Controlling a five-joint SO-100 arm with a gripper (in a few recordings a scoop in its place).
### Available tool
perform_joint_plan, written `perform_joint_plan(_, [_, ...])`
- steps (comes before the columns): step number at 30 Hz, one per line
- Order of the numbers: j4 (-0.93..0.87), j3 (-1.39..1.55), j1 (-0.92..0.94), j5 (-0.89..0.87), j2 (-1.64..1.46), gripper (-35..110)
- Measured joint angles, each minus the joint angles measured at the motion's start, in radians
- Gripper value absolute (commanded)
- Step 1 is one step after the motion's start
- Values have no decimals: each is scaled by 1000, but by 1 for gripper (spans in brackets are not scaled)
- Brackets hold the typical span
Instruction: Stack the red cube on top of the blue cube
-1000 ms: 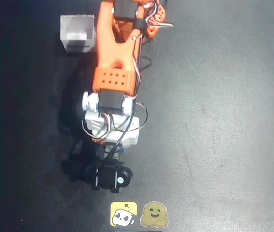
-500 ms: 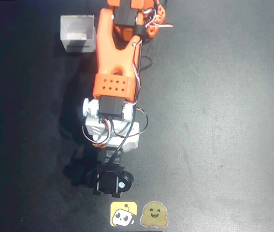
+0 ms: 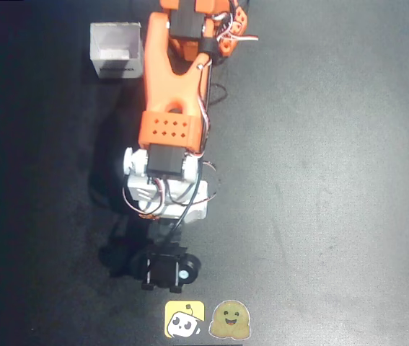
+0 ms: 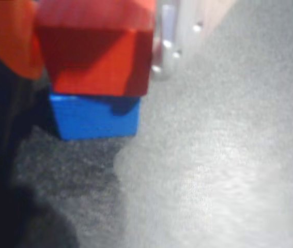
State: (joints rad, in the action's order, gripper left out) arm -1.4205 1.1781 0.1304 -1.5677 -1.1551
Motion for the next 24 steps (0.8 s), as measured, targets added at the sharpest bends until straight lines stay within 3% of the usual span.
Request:
perform_joint_plan(14, [-2,15,14,-6,-2,1])
perform_joint_plan(24, [-8,15,14,-12,0,27])
